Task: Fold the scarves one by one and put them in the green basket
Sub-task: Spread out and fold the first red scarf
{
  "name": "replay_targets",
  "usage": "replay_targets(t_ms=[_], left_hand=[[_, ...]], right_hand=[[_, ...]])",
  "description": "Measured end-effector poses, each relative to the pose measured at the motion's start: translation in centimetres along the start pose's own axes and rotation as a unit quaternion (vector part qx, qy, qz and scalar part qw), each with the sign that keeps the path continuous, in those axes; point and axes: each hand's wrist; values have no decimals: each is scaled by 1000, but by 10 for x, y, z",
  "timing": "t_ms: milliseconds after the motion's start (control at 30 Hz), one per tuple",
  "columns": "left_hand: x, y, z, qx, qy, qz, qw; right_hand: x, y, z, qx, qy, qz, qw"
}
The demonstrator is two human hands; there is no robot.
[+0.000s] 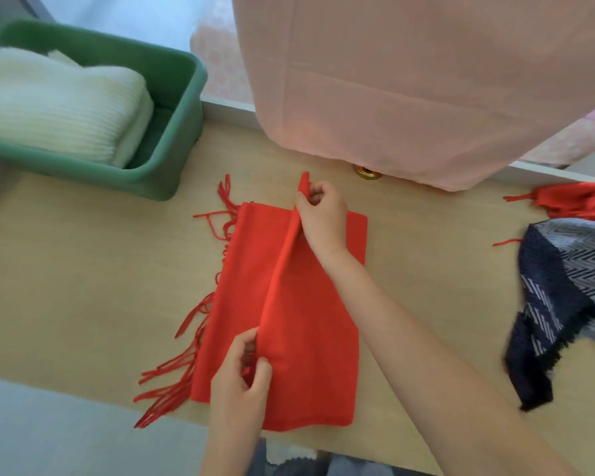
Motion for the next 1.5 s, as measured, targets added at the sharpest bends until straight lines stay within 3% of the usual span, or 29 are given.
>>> replay_targets(t_ms=[133, 233, 367, 433, 533, 600, 667, 833, 1000, 1200, 1367, 1500], left_hand=[[-13, 43, 26, -35, 59, -45, 997], [-22, 63, 48, -65, 121, -56, 989], [-30, 72, 71, -157, 129, -52, 978], [-33, 72, 78, -259, 87, -73, 959], [-38, 64, 74, -377, -61, -94, 919], [-50, 58, 62, -386, -139, -43, 911], [-71, 53, 62, -426, -160, 17, 890], [-107, 56, 93, -509, -130, 75, 848], [-107, 52, 88, -543, -134, 45, 828], [-155, 53, 52, -554, -209, 48, 804], [-183, 52, 69, -547, -163, 80, 817], [-182, 52, 64, -569, -175, 68, 801]], right_hand=[[-6, -73, -6, 85, -28, 49, 995], [0, -102, -22, 193, -69, 122, 971], [19, -96, -35, 268, 51, 151, 950], [31, -82, -45, 336, 104, 157, 923], [49, -57, -62, 442, 131, 164, 872], [56, -45, -74, 488, 118, 163, 849], [57, -38, -87, 516, 88, 156, 838], [58, -30, -120, 544, 46, 143, 825], [57, -28, -118, 531, 60, 148, 832], [37, -5, -108, 497, 45, 99, 861], [20, -5, -125, 529, 13, 102, 843], [19, -3, -123, 522, 5, 118, 845]])
Point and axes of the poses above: each hand's wrist, its own x-axis away from the middle knuckle, its own y-axis out of the back of the hand, z = x × y, and after that the axes turned 15 degrees about z, right-handed
